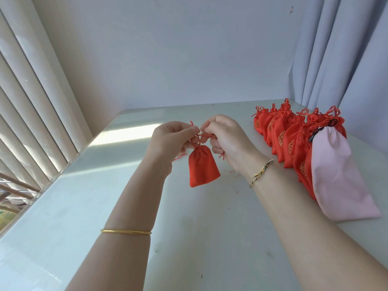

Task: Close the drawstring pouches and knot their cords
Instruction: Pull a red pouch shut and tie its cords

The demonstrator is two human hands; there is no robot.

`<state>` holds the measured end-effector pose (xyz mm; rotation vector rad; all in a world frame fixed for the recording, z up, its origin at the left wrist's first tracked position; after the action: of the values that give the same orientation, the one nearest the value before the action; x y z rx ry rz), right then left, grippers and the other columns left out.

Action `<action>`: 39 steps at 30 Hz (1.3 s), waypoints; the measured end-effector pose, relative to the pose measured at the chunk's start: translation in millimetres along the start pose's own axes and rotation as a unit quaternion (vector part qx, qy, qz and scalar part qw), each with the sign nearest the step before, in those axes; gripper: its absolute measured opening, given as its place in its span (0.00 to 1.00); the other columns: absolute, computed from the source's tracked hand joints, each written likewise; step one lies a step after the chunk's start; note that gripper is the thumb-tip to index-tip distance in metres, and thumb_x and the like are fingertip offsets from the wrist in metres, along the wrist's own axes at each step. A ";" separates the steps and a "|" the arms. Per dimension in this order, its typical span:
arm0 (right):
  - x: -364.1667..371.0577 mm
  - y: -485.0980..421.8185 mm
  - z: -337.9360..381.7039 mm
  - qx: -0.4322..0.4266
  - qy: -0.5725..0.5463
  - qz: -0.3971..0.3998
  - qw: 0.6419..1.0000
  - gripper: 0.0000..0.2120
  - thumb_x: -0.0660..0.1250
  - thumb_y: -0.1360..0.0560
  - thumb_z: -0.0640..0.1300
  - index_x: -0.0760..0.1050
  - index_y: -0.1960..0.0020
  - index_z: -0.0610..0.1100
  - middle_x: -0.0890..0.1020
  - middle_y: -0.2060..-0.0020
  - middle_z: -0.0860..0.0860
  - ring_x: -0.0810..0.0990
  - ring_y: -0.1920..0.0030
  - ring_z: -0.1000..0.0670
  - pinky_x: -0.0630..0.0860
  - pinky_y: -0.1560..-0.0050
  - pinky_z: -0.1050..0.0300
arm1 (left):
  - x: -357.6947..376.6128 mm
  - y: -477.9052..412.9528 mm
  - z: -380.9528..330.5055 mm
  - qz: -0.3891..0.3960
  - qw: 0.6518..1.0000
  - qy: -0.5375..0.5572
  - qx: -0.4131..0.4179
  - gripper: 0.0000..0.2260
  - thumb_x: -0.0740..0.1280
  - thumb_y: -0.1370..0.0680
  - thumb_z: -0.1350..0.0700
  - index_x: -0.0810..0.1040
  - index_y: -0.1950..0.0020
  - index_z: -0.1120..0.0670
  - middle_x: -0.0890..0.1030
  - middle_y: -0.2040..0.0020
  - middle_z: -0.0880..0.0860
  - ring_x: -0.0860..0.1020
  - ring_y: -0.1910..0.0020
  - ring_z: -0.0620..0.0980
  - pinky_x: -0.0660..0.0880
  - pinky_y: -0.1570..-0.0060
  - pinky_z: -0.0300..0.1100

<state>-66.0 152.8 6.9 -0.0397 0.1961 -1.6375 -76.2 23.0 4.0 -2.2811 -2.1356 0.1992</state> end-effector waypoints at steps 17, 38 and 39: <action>4.6 3.1 22.5 -0.178 0.186 -0.015 0.966 0.05 0.75 0.33 0.39 0.81 0.59 0.41 0.79 0.66 0.55 0.76 0.64 0.57 0.74 0.58 0.65 | -12.1 2.3 -8.3 -0.088 0.993 -0.061 0.055 0.06 0.69 0.26 0.62 0.79 0.64 0.58 0.78 0.74 0.50 0.75 0.76 0.44 0.74 0.70 0.36; -5.5 1.8 24.0 -0.192 0.251 -0.035 0.948 0.05 0.68 0.29 0.40 0.80 0.63 0.45 0.75 0.72 0.57 0.72 0.69 0.58 0.68 0.64 0.61 | -1.8 6.7 -17.7 -0.024 0.995 -0.097 0.023 0.10 0.68 0.28 0.66 0.75 0.49 0.55 0.79 0.60 0.52 0.76 0.64 0.52 0.73 0.61 0.44; -6.7 1.3 21.7 -0.173 0.189 -0.027 0.966 0.06 0.68 0.29 0.38 0.80 0.64 0.44 0.74 0.75 0.59 0.71 0.71 0.60 0.67 0.66 0.65 | -3.1 6.7 -18.9 -0.032 0.995 -0.093 0.032 0.09 0.67 0.28 0.66 0.73 0.51 0.54 0.79 0.60 0.52 0.75 0.64 0.52 0.72 0.62 0.44</action>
<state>-61.0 157.2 28.7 0.0009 0.7788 -1.6366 -67.9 21.0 22.4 -2.2349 -2.2476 0.4900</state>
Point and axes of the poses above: each hand's wrist, its own y-axis away from the middle knuckle, its own x-axis out of the palm, z = x × y, the point moved 9 cm from there along -y, towards the middle knuckle
